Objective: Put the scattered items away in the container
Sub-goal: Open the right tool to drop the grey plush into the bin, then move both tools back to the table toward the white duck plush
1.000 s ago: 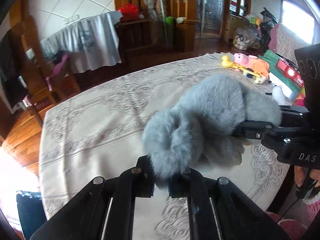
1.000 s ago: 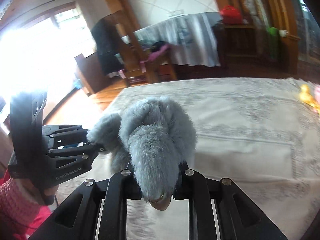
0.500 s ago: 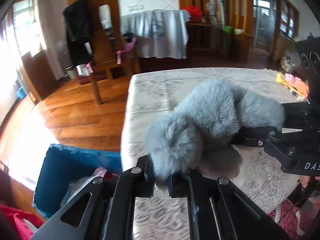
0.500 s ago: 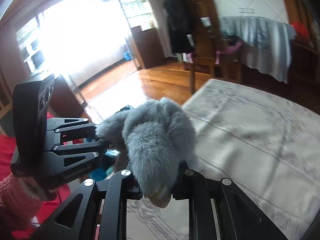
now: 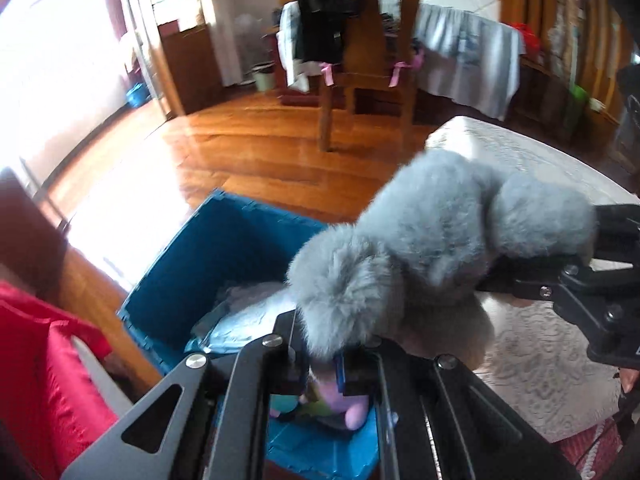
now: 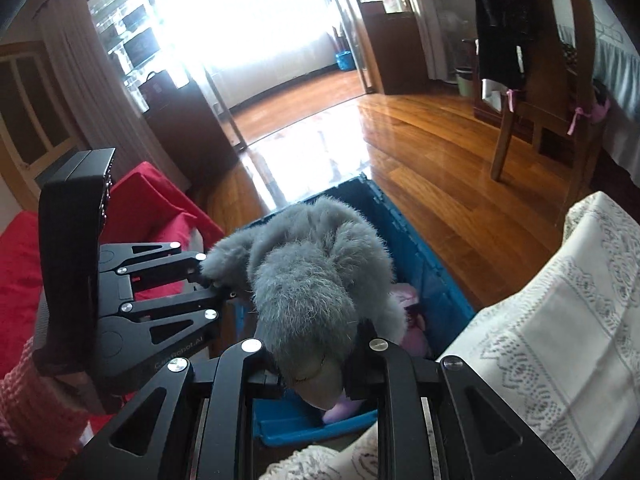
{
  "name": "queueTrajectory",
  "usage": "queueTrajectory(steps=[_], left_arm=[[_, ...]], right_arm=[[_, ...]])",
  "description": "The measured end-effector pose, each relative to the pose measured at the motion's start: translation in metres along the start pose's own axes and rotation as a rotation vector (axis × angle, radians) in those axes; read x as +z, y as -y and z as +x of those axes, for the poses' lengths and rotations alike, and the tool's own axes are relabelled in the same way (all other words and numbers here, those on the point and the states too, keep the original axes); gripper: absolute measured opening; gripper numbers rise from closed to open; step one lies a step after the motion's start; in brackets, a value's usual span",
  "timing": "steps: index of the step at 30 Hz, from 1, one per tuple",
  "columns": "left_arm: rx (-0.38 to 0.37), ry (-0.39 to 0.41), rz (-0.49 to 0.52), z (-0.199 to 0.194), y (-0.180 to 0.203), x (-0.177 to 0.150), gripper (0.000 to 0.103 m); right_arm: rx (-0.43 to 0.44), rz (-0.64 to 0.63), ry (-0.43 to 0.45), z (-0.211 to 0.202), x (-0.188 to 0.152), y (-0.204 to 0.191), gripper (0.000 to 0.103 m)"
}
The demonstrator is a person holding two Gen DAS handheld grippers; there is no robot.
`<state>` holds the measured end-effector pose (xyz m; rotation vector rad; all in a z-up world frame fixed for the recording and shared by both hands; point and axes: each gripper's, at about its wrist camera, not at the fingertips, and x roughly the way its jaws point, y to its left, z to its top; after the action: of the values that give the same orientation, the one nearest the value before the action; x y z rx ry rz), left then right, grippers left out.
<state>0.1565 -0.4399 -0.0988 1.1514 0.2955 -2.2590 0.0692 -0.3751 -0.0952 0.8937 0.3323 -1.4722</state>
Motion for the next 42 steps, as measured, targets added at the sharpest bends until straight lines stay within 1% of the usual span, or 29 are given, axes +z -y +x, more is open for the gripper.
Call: queueTrajectory(steps=[1,3,4,5,6,7,8,9,10,11,12,15,16,24,26,31,34,36,38,42], left_arm=[[0.010,-0.007,-0.021,0.003,-0.007,-0.001,0.009],[0.032,-0.025,-0.062,0.010,-0.019,-0.003,0.011],[0.041,-0.040,-0.085,0.014,-0.025,-0.004,0.015],[0.054,-0.056,-0.108,0.019,-0.029,-0.005,0.017],[0.067,-0.070,-0.121,0.022,-0.035,-0.008,0.025],[0.076,-0.082,-0.127,0.025,-0.041,-0.011,0.040],[0.085,-0.086,-0.129,0.027,-0.043,-0.014,0.050],[0.104,-0.084,-0.129,0.030,-0.044,-0.015,0.072],[0.123,-0.080,-0.133,0.031,-0.046,-0.016,0.084],[0.134,-0.076,-0.142,0.032,-0.047,-0.017,0.084],[0.130,-0.076,-0.154,0.032,-0.050,-0.018,0.084],[0.075,-0.080,-0.195,0.036,-0.057,-0.021,0.084],[0.068,-0.079,-0.198,0.037,-0.057,-0.021,0.084],[0.063,-0.079,-0.174,0.031,-0.042,-0.015,0.084],[0.056,-0.092,-0.171,0.029,-0.036,-0.012,0.084],[0.047,-0.126,-0.127,0.028,-0.016,-0.010,0.084],[0.018,-0.140,-0.102,0.024,0.003,-0.008,0.084],[-0.007,-0.141,-0.071,0.019,0.022,-0.005,0.084],[-0.038,-0.131,-0.023,0.012,0.049,-0.001,0.084],[-0.123,-0.096,0.103,-0.005,0.119,0.008,0.084]], right_arm=[[-0.001,-0.007,-0.011,0.007,0.001,-0.001,0.019],[-0.010,-0.003,-0.018,0.014,0.004,-0.001,0.023],[-0.016,0.001,-0.021,0.017,0.006,0.000,0.035],[-0.021,0.005,-0.023,0.020,0.008,0.000,0.060],[-0.026,0.009,-0.026,0.023,0.009,0.001,0.076],[-0.032,0.013,-0.028,0.026,0.011,0.001,0.100],[-0.037,0.017,-0.030,0.028,0.013,0.002,0.103],[-0.043,0.020,-0.033,0.031,0.014,0.002,0.103],[-0.055,0.016,-0.031,0.031,0.014,0.002,0.103],[-0.066,0.007,-0.030,0.030,0.015,0.002,0.103],[-0.076,-0.001,-0.032,0.029,0.014,0.002,0.103],[-0.107,-0.022,-0.036,0.025,0.009,0.003,0.103],[-0.118,-0.029,-0.037,0.024,0.008,0.003,0.103],[-0.179,0.010,-0.026,0.001,-0.004,0.021,0.103],[-0.195,0.025,-0.020,-0.006,-0.007,0.027,0.103],[-0.244,0.075,-0.012,-0.027,-0.018,0.044,0.103],[-0.280,0.114,-0.009,-0.047,-0.030,0.058,0.103],[-0.327,0.141,-0.006,-0.064,-0.043,0.069,0.103],[-0.392,0.182,-0.002,-0.085,-0.059,0.084,0.103],[-0.469,0.315,0.020,-0.141,-0.102,0.120,0.103]])
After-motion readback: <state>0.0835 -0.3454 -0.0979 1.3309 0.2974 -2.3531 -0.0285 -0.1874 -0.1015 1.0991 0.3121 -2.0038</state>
